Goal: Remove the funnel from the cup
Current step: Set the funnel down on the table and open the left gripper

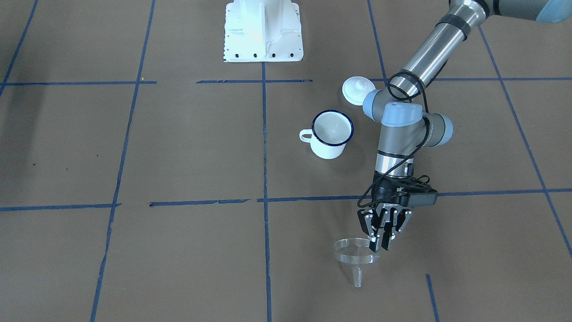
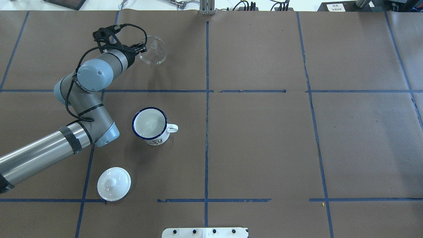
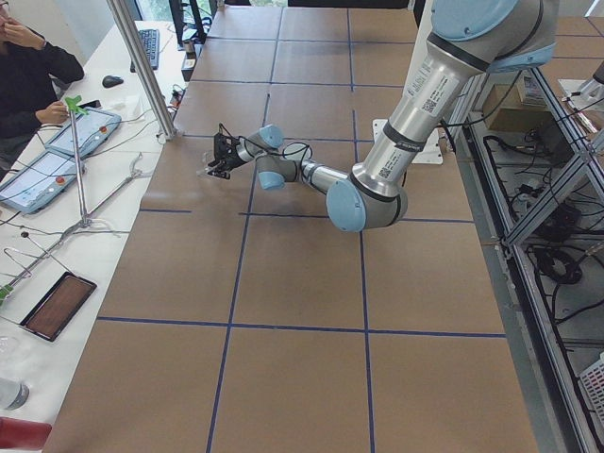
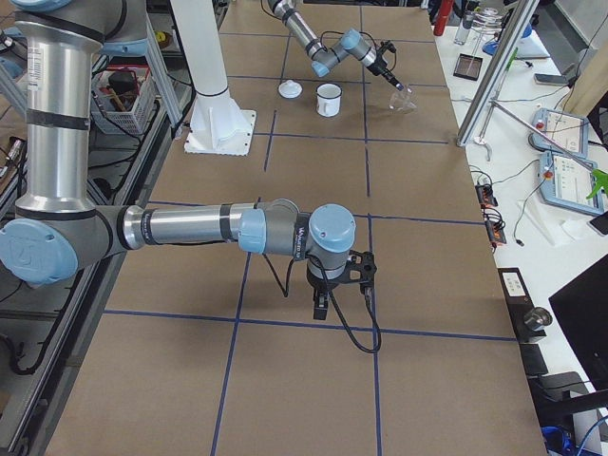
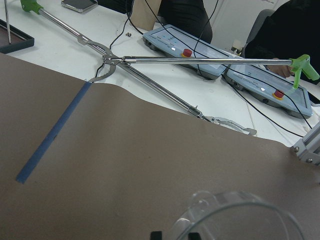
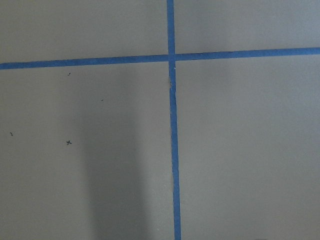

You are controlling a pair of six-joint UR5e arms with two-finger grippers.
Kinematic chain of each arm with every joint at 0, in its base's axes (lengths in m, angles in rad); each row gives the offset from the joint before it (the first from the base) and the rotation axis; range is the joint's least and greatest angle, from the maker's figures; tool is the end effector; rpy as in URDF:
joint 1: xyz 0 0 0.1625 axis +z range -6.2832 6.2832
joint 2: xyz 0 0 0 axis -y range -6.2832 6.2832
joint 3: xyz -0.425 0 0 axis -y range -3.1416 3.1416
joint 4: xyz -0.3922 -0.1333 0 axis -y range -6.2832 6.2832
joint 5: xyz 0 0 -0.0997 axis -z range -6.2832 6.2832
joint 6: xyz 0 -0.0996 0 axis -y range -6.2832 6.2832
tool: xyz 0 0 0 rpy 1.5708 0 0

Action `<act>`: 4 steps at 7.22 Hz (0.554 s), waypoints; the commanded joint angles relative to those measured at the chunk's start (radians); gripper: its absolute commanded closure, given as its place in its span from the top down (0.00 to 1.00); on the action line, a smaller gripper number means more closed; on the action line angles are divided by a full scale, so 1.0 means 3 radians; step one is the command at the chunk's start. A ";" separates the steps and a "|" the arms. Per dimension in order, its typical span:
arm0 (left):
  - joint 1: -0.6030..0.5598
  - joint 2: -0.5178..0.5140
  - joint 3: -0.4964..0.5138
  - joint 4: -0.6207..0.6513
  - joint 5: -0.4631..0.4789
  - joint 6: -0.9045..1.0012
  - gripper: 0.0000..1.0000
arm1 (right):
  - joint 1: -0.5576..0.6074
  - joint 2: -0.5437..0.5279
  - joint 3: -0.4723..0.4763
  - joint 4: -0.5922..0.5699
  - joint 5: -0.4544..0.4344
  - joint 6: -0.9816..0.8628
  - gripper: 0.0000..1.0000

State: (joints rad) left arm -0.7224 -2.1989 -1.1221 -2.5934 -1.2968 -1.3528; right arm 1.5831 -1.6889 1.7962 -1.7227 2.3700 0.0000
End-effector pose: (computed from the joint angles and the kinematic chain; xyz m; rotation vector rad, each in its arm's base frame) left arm 0.4650 -0.6234 0.3780 0.7677 0.9718 -0.6040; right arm 0.0673 -0.4356 0.6164 -0.0373 -0.7993 0.0295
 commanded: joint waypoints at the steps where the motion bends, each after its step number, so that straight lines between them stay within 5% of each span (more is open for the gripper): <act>1: 0.0000 0.0002 -0.0018 -0.0002 -0.0018 0.0030 0.75 | 0.0000 0.0000 0.0000 0.0000 0.0000 0.0000 1.00; 2: -0.0020 0.0008 -0.0058 0.0003 -0.0079 0.0055 0.98 | 0.0000 0.0000 0.0000 0.0000 0.0000 0.0000 1.00; 4: -0.0148 0.0261 -0.0485 0.0105 -0.0609 0.0107 0.99 | 0.0000 0.0000 0.0000 0.0000 0.0000 0.0000 1.00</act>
State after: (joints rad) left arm -0.7416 -2.1736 -1.1844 -2.5808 -1.3930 -1.3277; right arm 1.5831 -1.6890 1.7963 -1.7227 2.3700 0.0000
